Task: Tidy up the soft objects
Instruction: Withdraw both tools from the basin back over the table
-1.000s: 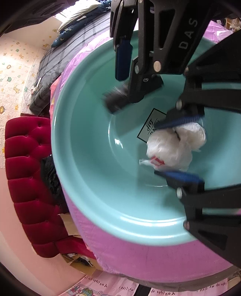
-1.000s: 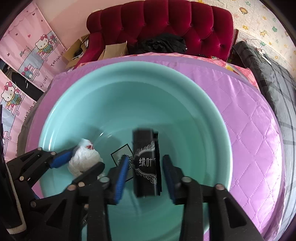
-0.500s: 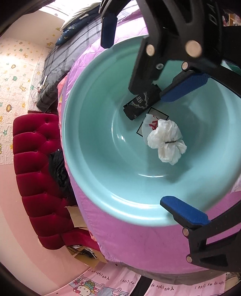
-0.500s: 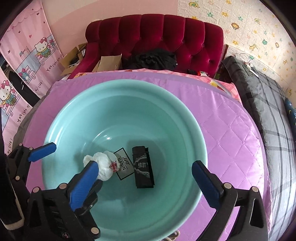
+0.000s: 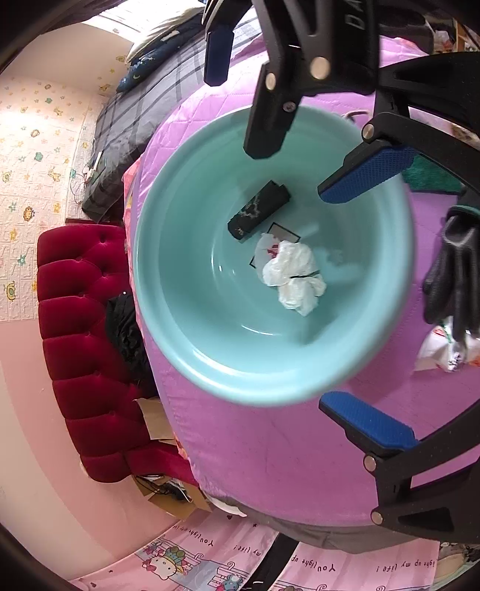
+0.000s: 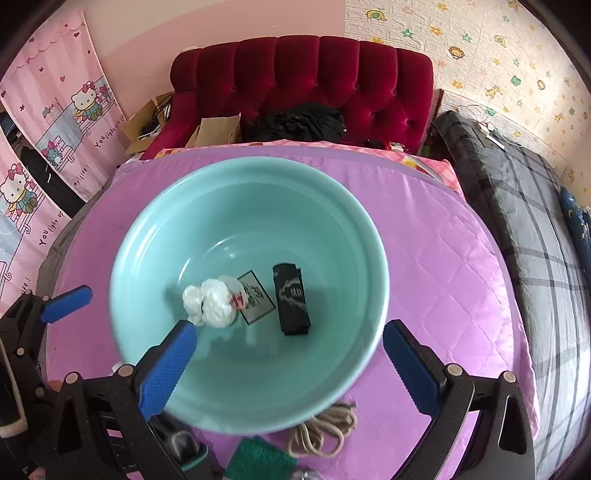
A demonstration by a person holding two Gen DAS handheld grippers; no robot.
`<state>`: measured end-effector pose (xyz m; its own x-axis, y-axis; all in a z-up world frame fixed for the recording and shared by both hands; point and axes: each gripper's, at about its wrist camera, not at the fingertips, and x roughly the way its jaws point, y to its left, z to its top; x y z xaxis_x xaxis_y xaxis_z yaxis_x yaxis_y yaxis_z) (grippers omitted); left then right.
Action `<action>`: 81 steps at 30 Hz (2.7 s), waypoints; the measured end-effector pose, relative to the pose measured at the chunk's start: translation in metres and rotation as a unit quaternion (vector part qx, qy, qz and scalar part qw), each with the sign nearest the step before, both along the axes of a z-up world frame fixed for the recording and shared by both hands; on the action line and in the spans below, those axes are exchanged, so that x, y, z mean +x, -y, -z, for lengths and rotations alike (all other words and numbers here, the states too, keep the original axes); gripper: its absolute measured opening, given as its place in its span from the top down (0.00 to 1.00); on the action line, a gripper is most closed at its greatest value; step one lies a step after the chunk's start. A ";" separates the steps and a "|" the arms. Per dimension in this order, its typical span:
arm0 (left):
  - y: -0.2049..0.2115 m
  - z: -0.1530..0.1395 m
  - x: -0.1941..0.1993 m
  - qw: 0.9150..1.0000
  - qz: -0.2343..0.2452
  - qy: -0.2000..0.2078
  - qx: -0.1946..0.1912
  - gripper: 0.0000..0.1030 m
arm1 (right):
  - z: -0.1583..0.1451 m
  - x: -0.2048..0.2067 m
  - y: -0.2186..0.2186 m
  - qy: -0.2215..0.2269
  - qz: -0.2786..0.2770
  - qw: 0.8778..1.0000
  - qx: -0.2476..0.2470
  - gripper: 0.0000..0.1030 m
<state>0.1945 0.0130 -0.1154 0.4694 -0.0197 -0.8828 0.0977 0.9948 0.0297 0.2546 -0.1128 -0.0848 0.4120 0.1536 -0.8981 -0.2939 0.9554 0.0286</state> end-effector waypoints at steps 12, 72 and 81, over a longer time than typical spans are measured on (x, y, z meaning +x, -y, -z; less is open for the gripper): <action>-0.004 -0.018 -0.053 1.000 -0.004 0.009 0.008 0.00 | -0.020 -0.053 0.016 -0.001 -0.010 1.000 -0.029 0.00; -0.025 0.040 -0.205 0.996 -0.067 -0.050 -0.025 0.00 | 0.049 -0.168 0.068 -0.040 -0.009 0.998 -0.038 0.00; -0.033 0.054 -0.204 0.994 -0.083 -0.066 -0.026 0.00 | 0.076 -0.155 0.068 -0.072 -0.002 0.997 -0.041 0.00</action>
<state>-0.0094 0.0457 -0.1691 0.3502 0.0016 -0.9367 -0.0689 0.9973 -0.0241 0.1000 -0.1811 -0.1608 0.2778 0.0781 -0.9575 -0.2962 0.9551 -0.0081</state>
